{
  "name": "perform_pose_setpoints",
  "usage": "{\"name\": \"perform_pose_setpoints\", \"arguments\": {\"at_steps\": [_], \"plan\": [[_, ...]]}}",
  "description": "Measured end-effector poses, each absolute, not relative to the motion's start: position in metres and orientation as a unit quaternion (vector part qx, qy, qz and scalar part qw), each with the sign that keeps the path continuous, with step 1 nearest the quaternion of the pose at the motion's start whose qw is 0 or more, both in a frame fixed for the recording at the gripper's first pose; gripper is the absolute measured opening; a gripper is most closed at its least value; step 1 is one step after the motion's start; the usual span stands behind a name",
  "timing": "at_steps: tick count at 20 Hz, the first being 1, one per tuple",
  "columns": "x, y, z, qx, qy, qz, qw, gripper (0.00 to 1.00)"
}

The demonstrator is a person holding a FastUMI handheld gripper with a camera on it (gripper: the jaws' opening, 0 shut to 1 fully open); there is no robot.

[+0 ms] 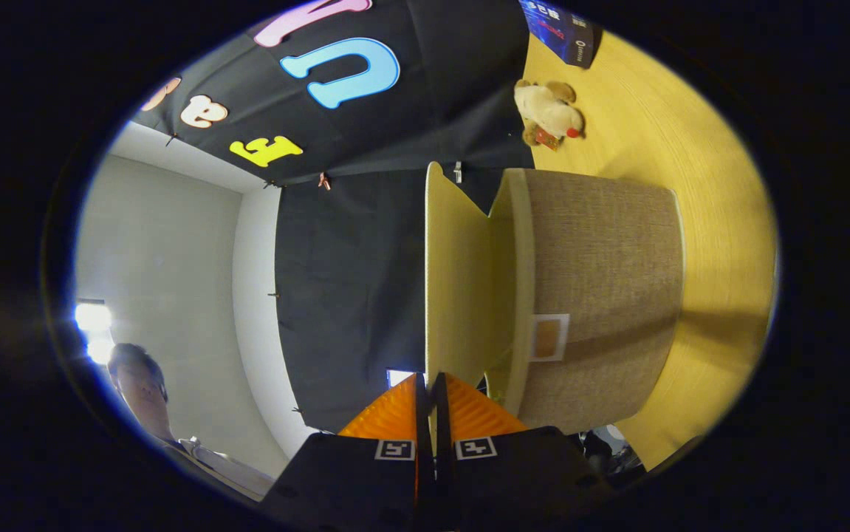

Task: Open the storage box then place both shoes into the box .Put the left shoe in first, then the right shoe, with the right side of both shoes facing outward in a uniform manner.

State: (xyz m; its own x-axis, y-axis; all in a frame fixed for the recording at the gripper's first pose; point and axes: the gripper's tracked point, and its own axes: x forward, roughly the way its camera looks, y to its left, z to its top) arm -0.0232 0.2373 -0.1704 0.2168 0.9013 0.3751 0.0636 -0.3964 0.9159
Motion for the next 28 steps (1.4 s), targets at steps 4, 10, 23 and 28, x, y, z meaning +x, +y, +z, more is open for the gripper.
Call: {"name": "perform_pose_setpoints", "arguments": {"at_steps": [4,10,23,28], "plan": [[-0.019,0.245,-0.13,0.648,0.352,0.507,0.446,0.05],[-0.006,0.278,-0.066,0.613,0.334,0.511,0.501,0.06],[0.029,0.433,0.002,0.568,0.358,0.482,0.563,0.07],[0.044,0.488,-0.003,0.573,0.383,0.466,0.555,0.07]]}}
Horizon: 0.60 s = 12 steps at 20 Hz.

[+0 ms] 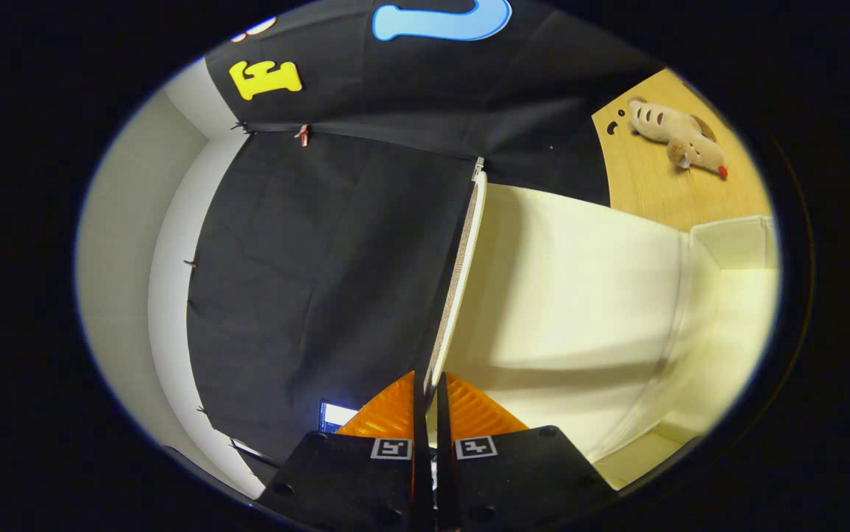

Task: Open the storage box then place both shoes into the box .Put the left shoe in first, then the right shoe, with the right side of both shoes facing outward in a uniform manner.

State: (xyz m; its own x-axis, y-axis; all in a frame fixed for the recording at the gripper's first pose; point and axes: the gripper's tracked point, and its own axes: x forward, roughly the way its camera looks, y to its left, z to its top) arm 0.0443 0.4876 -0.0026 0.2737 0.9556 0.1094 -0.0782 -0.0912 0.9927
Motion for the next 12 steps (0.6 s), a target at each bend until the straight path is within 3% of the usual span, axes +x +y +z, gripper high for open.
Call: {"name": "perform_pose_setpoints", "arguments": {"at_steps": [12], "plan": [[0.059,0.549,-0.026,0.561,0.435,0.447,0.544,0.09]]}}
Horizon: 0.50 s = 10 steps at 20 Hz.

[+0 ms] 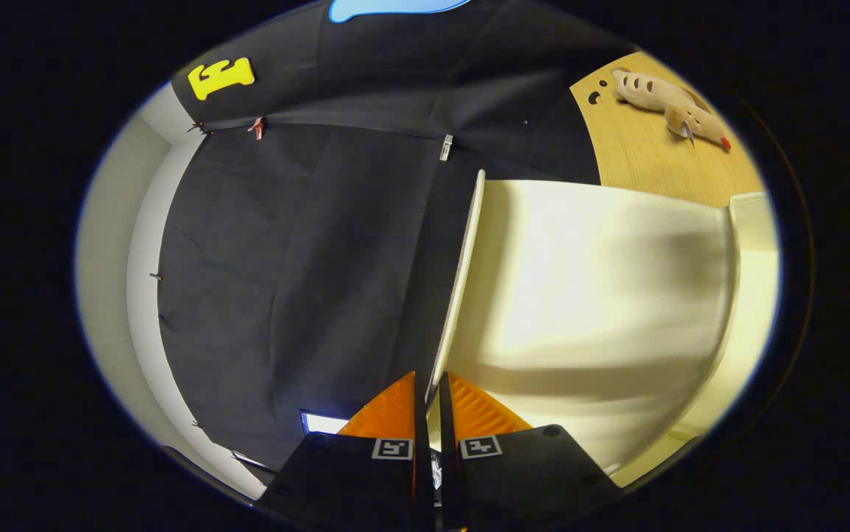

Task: Open the storage box then place both shoes into the box .Put the left shoe in first, then the right shoe, with the right side of both shoes facing outward in a uniform manner.

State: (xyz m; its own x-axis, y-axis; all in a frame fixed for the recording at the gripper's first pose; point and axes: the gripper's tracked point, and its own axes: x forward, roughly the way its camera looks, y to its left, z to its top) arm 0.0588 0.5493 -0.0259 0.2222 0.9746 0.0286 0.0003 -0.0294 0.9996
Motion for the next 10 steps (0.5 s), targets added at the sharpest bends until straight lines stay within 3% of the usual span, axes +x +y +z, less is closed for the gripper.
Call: {"name": "perform_pose_setpoints", "arguments": {"at_steps": [2,4,6,7,10], "plan": [[0.06,0.544,-0.02,0.56,0.426,0.456,0.545,0.18],[0.06,0.537,-0.015,0.557,0.415,0.465,0.549,0.4],[0.055,0.531,-0.015,0.551,0.417,0.474,0.546,0.51],[0.051,0.523,-0.013,0.545,0.416,0.478,0.55,0.61],[0.038,0.498,-0.016,0.499,0.39,0.505,0.586,0.74]]}}
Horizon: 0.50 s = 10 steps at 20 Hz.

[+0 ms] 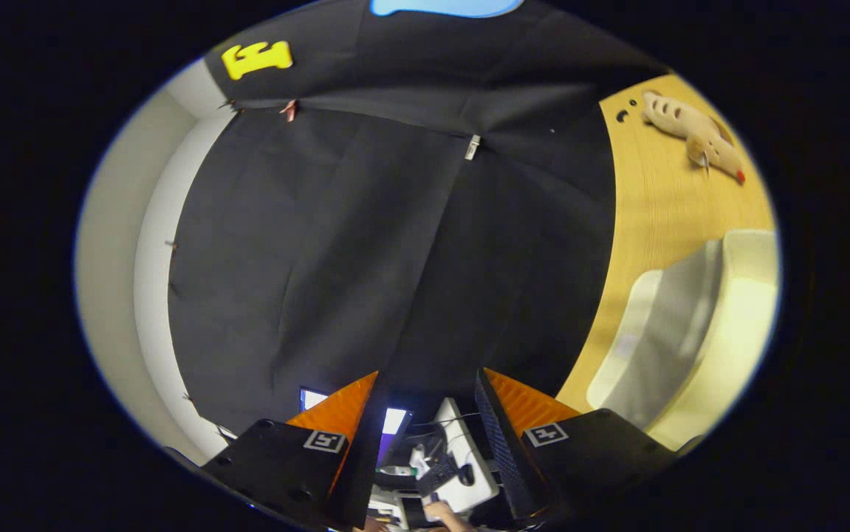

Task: Open the storage box then place both shoes into the box .Put the left shoe in first, then the right shoe, with the right side of both shoes facing outward in a uniform manner.

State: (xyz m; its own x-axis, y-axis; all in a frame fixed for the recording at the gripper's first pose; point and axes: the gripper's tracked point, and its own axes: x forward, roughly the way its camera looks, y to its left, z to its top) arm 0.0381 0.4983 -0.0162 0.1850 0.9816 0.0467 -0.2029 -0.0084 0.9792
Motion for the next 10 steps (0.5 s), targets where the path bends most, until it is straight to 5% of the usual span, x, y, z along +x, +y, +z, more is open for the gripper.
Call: {"name": "perform_pose_setpoints", "arguments": {"at_steps": [4,10], "plan": [[0.017,0.457,-0.032,0.428,0.367,0.515,0.646,0.96],[0.011,0.367,-0.049,0.376,0.328,0.468,0.729,0.96]]}}
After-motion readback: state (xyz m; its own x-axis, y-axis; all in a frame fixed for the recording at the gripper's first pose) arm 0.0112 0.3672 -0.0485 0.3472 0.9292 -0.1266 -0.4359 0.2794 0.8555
